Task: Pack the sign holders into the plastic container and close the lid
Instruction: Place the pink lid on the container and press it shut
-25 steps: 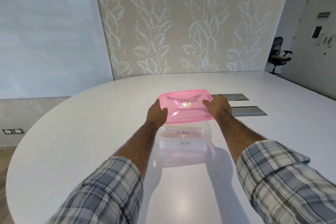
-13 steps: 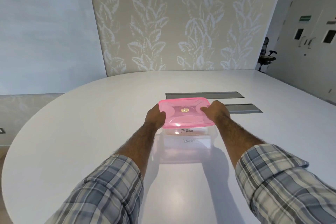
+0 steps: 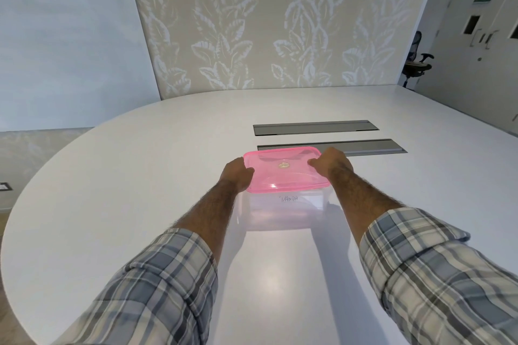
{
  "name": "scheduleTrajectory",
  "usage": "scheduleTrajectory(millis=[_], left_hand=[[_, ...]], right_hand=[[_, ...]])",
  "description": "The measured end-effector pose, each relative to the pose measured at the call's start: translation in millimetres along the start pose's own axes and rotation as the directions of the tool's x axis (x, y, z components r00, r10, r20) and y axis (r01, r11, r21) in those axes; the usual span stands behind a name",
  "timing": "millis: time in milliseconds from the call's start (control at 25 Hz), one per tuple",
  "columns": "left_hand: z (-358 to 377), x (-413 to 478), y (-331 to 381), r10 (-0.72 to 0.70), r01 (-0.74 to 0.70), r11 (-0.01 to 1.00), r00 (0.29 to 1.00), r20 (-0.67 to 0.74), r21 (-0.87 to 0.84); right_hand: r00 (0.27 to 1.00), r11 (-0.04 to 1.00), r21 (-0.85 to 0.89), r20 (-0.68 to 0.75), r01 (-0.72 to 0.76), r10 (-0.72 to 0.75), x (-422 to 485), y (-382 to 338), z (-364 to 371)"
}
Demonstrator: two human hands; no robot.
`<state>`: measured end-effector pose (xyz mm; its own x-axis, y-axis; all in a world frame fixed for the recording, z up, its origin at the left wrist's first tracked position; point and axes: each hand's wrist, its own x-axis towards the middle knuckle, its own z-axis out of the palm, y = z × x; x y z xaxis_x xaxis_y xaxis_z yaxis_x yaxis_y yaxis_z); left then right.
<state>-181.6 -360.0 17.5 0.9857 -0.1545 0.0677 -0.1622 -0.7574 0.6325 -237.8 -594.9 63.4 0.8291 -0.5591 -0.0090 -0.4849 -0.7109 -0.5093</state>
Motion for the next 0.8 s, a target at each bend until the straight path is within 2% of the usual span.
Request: scheduleTrajectory(millis=[200, 440, 800], left_hand=[[5.5, -4.6, 1.6, 0.014, -0.015, 0.999, 1.0, 0.021, 0.037], [4.7, -0.9, 4.8, 0.028, -0.027, 0.999, 1.0, -0.01, 0.026], [13.7, 4.1, 5.4, -0.012, 0.012, 1.0, 1.0, 0.017, 0.018]], right_hand=[[0.999, 0.999, -0.005, 0.01, -0.039, 0.039, -0.4, 4.9, 0.7], [0.999, 0.999, 0.012, 0.03, -0.035, 0.035, 1.5, 8.9, 0.8], [0.999, 0.999, -0.05, 0.041, -0.005, 0.007, 7.2, 13.0, 0.7]])
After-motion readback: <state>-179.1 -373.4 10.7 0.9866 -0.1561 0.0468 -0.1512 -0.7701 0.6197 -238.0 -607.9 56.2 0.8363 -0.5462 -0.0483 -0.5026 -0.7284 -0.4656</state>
